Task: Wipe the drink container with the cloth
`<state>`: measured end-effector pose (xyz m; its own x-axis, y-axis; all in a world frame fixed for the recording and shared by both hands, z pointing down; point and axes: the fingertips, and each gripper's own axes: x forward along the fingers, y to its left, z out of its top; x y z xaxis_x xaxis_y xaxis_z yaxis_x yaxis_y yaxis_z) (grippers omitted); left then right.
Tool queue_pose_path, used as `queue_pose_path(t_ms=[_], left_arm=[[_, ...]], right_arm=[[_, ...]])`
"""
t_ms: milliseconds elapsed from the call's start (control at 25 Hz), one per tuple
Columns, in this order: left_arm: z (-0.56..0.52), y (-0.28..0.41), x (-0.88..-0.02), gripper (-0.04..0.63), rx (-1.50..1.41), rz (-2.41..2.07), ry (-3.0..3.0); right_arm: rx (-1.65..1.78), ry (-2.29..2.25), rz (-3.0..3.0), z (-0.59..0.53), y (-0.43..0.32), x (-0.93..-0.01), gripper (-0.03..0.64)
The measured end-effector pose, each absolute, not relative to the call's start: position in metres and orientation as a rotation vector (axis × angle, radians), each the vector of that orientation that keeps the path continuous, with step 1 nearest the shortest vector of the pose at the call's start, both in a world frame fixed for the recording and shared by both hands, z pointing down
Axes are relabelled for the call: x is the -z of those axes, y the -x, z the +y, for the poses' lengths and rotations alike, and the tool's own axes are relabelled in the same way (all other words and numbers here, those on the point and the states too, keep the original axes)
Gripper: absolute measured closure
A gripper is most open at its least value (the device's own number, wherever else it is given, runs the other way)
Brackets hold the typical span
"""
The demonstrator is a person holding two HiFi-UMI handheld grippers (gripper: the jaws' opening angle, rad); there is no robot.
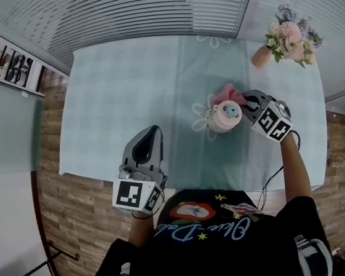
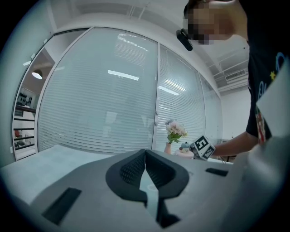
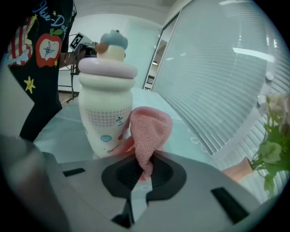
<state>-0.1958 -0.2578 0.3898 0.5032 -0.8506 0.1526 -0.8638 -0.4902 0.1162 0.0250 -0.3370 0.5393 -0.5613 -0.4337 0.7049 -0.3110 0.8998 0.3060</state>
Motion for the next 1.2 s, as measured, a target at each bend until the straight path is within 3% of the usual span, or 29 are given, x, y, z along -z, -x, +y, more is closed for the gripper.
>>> queue_pose_path(t_ms=[600, 1200], left_arm=[[-0.271, 0.157, -0.382, 0.591, -0.098, -1.282, -2.708], [-0.272, 0.119, -0.38, 0.591, -0.106, -1.097, -2.831]], right_arm=[[-0.012, -1.241, -2.349, -0.311, -0.068, -0.451, 0.603], [-0.164, -1.649, -2.404, -0.247, -0.084, -0.406, 0.603]])
